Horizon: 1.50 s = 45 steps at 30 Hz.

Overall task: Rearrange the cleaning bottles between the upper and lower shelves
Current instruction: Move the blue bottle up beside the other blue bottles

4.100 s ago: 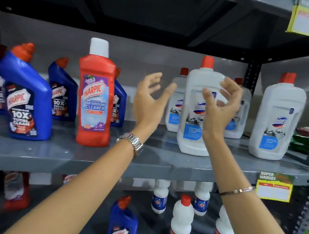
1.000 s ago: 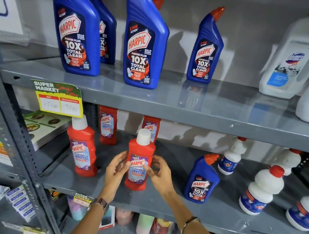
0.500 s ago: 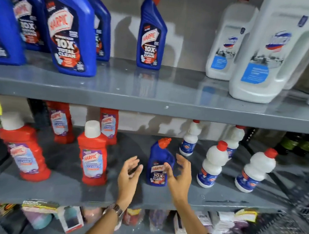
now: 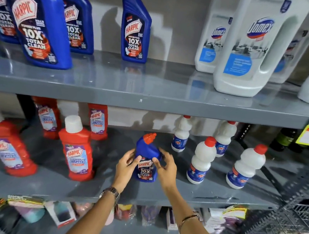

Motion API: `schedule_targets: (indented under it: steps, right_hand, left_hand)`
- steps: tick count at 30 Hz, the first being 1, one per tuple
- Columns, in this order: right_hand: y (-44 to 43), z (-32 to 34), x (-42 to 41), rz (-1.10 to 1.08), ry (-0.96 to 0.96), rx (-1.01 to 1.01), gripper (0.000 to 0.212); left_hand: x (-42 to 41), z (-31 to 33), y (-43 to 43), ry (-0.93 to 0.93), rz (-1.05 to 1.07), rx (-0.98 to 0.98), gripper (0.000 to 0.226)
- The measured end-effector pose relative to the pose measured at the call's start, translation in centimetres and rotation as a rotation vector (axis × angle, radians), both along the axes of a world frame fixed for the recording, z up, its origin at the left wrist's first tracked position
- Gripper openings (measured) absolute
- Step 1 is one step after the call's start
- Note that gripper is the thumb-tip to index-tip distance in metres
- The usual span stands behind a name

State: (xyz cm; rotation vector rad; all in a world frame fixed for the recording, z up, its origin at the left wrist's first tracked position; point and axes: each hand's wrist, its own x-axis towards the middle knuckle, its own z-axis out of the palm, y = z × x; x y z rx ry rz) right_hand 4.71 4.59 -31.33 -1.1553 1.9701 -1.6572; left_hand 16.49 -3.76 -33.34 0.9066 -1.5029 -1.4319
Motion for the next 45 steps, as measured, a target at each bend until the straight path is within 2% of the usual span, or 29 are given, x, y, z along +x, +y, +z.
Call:
schedule_targets:
  steps: [12,17,22,25,30,33,36,38,42,45]
  right_hand:
    - [1.9,0.2,1.2,0.065,0.011,-0.064,0.031]
    - [3.9,2.7,4.5,0.053,-0.025,-0.197,0.027]
    - [5.1,9.3,8.9,0.017,-0.007,-0.435,0.032]
    - [5.7,15.0,11.1,0.025,0.040,-0.588,0.031]
    - [5.8,25.5,12.6,0.083,0.087,-0.752,0.028]
    - [4.8,31.1,12.3,0.097,0.115,-0.822,0.026]
    - [2.6,34.9,11.0,0.116,0.153,-0.811,0.024]
    - [0.3,36.1,9.8,0.121,0.142,-0.767,0.026]
    - [-4.5,35.8,7.3,0.085,0.138,-0.687,0.025]
    - [-6.8,34.8,6.2,0.074,0.132,-0.635,0.025]
  left_hand:
    - [2.9,1.6,2.6,-0.043,0.009,-0.026,0.025]
    - [6.2,3.9,4.1,-0.100,0.060,-0.193,0.023]
    - [9.6,10.6,5.7,0.026,0.149,-0.373,0.040]
    - [11.4,16.2,6.5,0.106,0.217,-0.513,0.036]
    - [13.6,26.9,7.0,0.188,0.202,-0.683,0.037]
    - [13.8,32.9,5.9,0.230,0.163,-0.754,0.028]
    - [12.9,36.7,2.9,0.189,0.153,-0.747,0.016]
    - [11.9,37.9,0.4,0.170,0.122,-0.708,0.017]
    - [9.6,37.7,-4.0,0.158,0.056,-0.590,0.012]
    - [8.2,36.5,-6.2,0.159,0.040,-0.534,0.021]
